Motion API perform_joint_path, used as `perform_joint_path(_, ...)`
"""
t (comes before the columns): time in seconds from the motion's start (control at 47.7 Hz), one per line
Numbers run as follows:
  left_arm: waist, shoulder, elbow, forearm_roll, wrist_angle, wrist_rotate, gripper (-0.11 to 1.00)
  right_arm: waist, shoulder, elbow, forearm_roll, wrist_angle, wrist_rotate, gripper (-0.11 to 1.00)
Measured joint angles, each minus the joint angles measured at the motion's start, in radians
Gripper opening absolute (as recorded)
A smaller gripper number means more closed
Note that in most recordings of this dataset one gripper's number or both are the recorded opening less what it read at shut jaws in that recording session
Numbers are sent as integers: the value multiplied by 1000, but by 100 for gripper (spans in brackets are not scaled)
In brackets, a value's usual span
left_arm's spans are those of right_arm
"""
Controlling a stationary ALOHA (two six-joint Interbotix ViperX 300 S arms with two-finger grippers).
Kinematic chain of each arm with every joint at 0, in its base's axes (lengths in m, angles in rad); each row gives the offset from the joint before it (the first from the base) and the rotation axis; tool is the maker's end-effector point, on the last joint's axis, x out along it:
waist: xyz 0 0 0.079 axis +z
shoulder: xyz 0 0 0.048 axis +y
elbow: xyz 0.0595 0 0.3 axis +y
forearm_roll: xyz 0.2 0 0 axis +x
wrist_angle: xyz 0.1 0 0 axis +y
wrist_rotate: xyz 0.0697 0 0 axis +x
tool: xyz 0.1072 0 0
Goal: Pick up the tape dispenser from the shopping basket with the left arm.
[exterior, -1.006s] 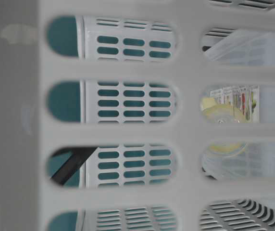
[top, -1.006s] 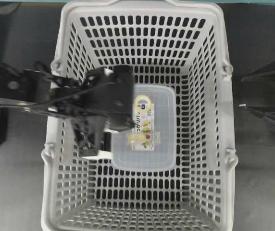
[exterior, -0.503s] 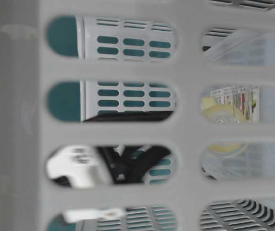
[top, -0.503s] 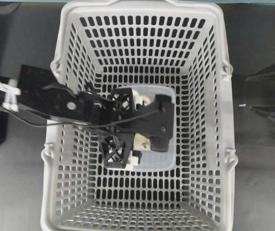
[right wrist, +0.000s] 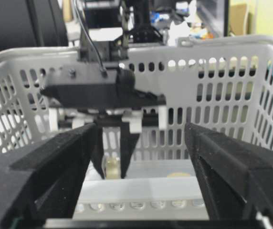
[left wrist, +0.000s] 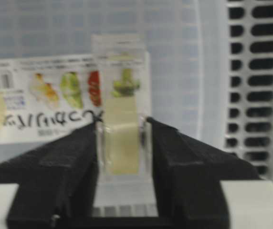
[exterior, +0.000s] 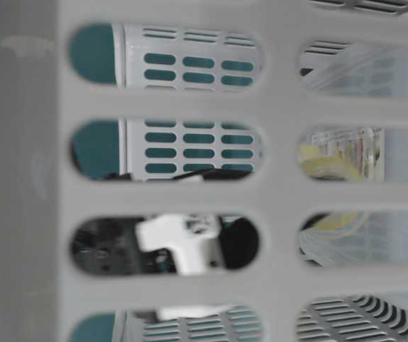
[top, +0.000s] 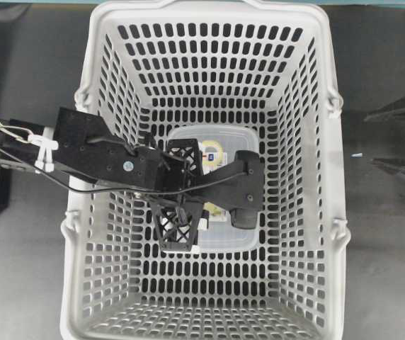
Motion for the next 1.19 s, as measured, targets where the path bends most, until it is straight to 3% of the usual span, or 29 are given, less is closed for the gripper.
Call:
perform_joint_path(0.168, -3, -21, -118, 2, 132, 2, 28, 0, -2, 2, 0, 0, 0, 71)
perform_joint_path(0.377, -5, -25, -377, 2, 379, 3, 28, 0, -2, 2, 0, -2, 2, 71)
perform_joint_path(0.503, -3, -18, -459, 2, 465, 5, 28, 0, -3, 3, -2, 0, 0, 71)
perform_joint_path(1.195, -2, -8, -446, 3, 460, 5, 28, 0, -3, 8, 0, 0, 0, 71)
